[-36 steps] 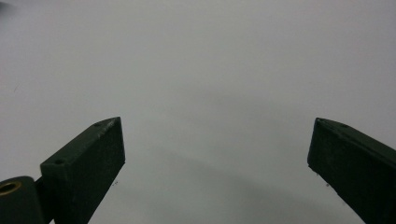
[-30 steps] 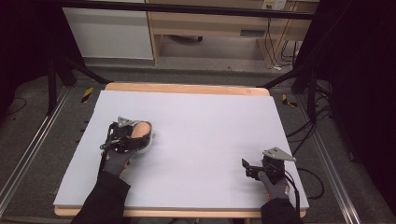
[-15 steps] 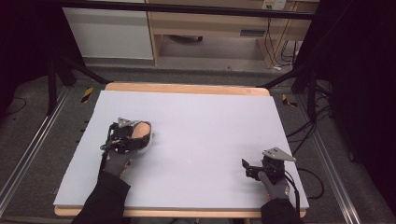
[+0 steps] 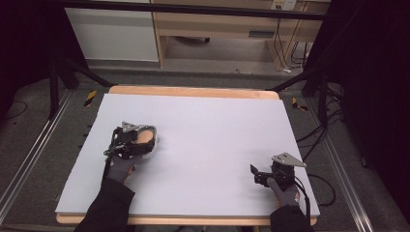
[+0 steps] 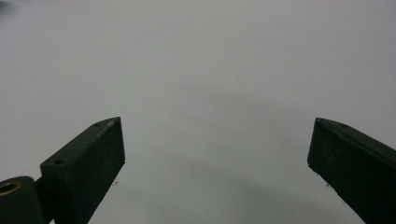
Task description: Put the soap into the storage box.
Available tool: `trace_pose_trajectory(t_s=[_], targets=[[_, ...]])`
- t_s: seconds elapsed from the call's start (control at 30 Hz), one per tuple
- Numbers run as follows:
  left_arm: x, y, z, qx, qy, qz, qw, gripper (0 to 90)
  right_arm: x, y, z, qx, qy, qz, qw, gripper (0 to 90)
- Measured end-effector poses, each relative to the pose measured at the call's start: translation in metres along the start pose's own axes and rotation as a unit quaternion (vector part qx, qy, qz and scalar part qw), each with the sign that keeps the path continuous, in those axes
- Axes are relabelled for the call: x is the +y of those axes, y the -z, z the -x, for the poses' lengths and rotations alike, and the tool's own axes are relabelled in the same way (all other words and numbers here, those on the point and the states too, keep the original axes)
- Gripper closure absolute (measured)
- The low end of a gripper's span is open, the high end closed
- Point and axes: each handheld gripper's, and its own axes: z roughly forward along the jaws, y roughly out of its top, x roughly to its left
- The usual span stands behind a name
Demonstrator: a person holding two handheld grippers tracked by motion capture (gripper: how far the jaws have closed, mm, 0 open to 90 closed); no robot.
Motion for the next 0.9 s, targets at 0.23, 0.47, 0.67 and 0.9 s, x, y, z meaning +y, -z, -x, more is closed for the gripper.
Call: trace_pose_trajectory(t_s=[0.23,0.47,0.67,0.9], targets=[[0.001,0.007,0.005,-0.012,-0.003,0.019,0.9998,26.5,0.0,0.001,0.0,-0.001,0.001,0.002,1.0,4.3],[-0.002,0.019,0.01,-0.024,-0.016,0.041,0.9987,26.5,-0.001,0.001,0.001,0.0,-0.003,-0.001,1.0,4.3],[-0.011,0.031,0.012,-0.035,-0.024,0.056,0.9975,25.9,-0.002,0.001,0.003,-0.003,-0.005,-0.005,1.0,4.3],[-0.023,0.052,0.008,-0.033,-0.023,0.072,0.9966,24.3,-0.003,0.001,0.004,-0.002,-0.007,-0.01,0.9999,4.3]])
